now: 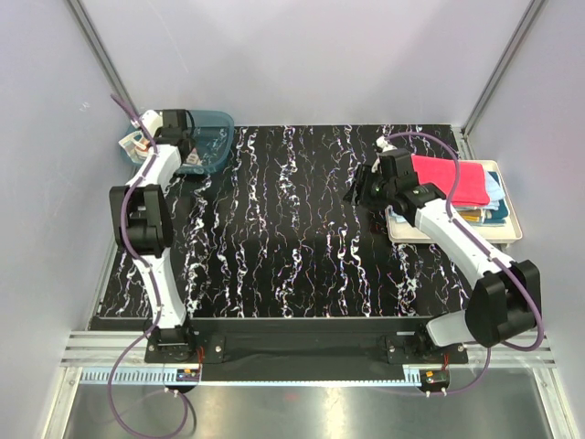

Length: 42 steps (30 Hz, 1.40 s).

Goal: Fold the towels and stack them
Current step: Grab crumpled towel

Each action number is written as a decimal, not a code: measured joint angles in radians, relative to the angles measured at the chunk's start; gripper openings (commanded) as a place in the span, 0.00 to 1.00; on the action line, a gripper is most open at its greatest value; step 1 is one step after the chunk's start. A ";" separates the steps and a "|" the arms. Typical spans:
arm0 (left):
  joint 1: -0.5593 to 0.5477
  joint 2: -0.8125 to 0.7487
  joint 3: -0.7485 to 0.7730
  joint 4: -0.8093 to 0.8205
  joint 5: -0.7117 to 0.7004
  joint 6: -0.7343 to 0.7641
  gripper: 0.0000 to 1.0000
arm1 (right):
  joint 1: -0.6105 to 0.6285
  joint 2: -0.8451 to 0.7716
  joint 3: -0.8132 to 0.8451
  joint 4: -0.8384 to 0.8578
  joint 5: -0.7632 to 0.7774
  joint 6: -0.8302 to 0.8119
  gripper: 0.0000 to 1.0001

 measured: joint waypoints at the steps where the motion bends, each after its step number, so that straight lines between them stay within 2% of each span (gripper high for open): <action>1: 0.013 0.035 0.004 0.015 -0.009 -0.002 0.60 | 0.002 0.000 -0.004 0.005 -0.003 0.000 0.56; 8: 0.054 0.206 0.097 0.135 -0.016 0.004 0.61 | 0.009 0.018 -0.018 0.023 -0.026 0.003 0.55; 13: 0.064 0.280 0.204 0.153 -0.030 0.000 0.61 | 0.010 0.059 -0.018 0.040 -0.049 0.006 0.55; 26: 0.077 0.289 0.224 0.101 -0.163 -0.018 0.62 | 0.010 0.112 -0.018 0.055 -0.069 0.007 0.55; 42: 0.101 0.346 0.301 0.083 -0.174 -0.033 0.54 | 0.010 0.152 -0.018 0.057 -0.077 0.007 0.54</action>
